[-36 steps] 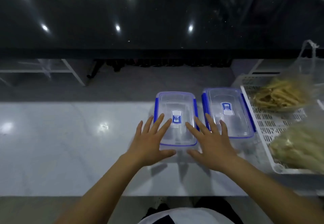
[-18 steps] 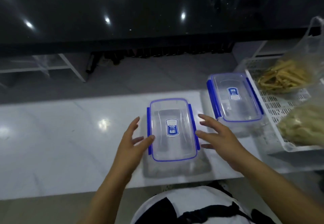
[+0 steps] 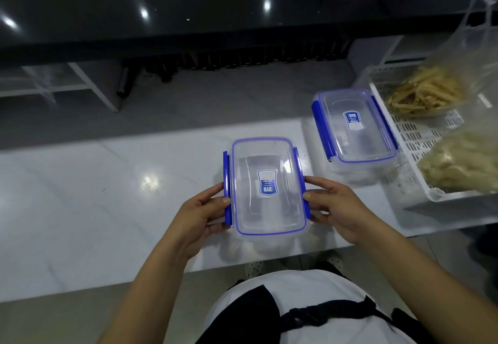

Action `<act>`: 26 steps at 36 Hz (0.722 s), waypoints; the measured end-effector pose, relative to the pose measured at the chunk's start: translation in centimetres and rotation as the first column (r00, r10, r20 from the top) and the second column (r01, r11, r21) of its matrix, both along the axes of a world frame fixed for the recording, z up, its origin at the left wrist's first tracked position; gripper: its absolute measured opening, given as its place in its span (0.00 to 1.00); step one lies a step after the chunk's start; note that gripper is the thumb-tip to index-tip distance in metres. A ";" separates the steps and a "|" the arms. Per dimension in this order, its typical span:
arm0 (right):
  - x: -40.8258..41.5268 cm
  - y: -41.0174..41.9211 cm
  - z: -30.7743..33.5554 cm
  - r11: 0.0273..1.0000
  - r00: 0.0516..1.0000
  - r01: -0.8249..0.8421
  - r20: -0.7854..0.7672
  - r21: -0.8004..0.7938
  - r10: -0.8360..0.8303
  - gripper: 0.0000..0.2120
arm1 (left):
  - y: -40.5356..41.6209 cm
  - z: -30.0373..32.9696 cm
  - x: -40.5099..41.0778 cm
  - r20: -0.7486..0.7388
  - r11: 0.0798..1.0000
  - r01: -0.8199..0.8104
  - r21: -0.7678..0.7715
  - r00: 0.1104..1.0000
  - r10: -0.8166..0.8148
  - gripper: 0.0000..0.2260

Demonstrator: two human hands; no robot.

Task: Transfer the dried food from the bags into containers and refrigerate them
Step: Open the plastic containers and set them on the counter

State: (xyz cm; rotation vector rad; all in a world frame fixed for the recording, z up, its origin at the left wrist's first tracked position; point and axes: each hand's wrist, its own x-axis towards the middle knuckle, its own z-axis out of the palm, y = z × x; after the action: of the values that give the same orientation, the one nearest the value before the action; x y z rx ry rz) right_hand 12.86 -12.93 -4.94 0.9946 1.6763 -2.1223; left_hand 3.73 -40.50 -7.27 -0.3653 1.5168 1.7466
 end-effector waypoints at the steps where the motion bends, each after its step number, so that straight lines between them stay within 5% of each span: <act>1: 0.1 0.0 0.1 1.000 1.000 0.011 -0.006 0.012 -0.011 0.15 | -0.2 -0.1 0.0 0.018 1.000 -0.009 0.022 1.000 0.008 0.17; 9: 1.5 0.1 -0.2 0.977 1.000 0.021 0.015 0.211 -0.024 0.15 | -0.5 -0.8 1.2 0.040 0.996 -0.087 0.028 0.995 0.086 0.16; 12: 2.1 0.5 -0.4 0.893 0.999 -0.042 -0.007 0.447 0.051 0.20 | -0.7 -0.4 1.9 -0.183 0.983 -0.111 -0.145 0.980 0.083 0.21; 15: 3.2 0.5 0.2 0.830 0.975 -0.157 -0.049 0.535 0.216 0.26 | -1.4 0.5 2.6 -0.464 0.932 0.052 -0.359 0.857 -0.226 0.30; 17: 4.0 0.1 0.7 0.746 0.914 -0.313 -0.027 0.587 0.405 0.37 | -1.4 1.0 3.3 -0.522 0.874 0.202 -0.442 0.735 -0.433 0.40; 20: 4.4 -1.0 0.7 0.473 0.763 -0.510 0.123 0.719 0.635 0.50 | -0.5 1.0 4.3 -0.557 0.769 0.311 -0.559 0.546 -0.626 0.50; 26: 3.8 -2.3 -0.8 0.294 0.714 -0.520 0.220 0.802 0.665 0.51 | 2.2 0.3 5.2 -0.557 0.732 0.212 -0.647 0.525 -0.644 0.53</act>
State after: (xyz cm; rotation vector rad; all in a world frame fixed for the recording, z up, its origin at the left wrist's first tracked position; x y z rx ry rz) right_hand 16.63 -15.25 -5.69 0.1820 2.6649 -0.8383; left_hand 8.92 -38.33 -7.00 0.5997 2.4237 1.0434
